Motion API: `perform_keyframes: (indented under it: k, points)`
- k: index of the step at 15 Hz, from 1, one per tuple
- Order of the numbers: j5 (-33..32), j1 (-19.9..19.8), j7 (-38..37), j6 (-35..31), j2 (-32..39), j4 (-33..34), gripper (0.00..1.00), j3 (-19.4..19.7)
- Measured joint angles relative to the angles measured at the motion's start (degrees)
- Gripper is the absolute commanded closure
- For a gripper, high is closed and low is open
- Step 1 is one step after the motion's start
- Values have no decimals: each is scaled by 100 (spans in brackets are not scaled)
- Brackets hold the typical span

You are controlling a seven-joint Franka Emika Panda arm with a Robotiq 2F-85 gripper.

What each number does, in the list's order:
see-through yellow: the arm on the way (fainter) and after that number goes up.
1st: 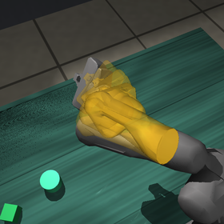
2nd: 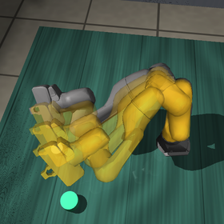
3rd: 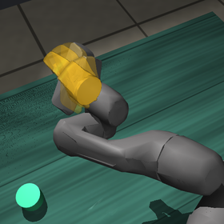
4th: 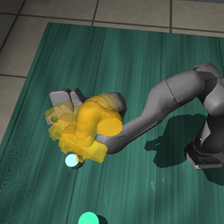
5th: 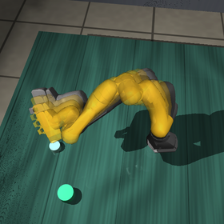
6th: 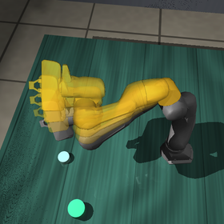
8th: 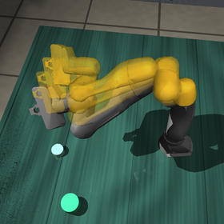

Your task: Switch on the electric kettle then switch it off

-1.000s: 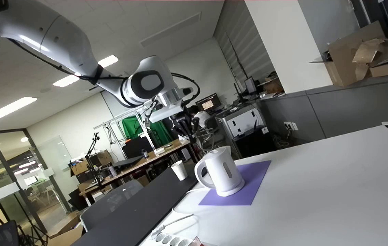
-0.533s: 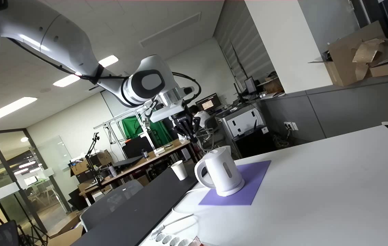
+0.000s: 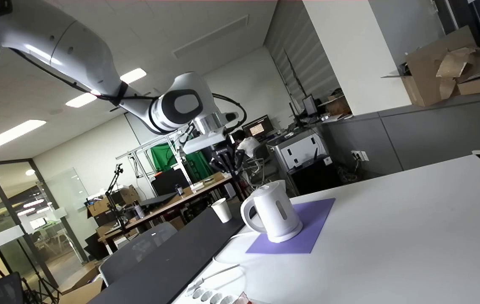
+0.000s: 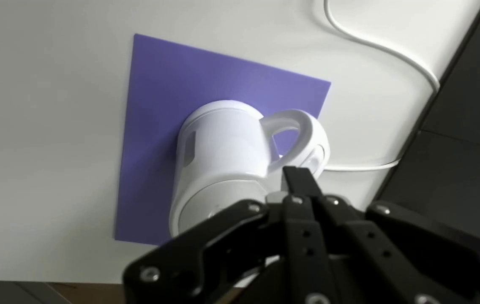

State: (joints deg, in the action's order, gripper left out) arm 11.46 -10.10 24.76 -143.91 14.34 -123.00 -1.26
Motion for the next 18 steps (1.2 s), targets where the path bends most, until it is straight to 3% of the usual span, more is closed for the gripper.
perform_keyframes:
  k: [18]
  points:
    - [100,210,-223,-52,969,387,100,-148]
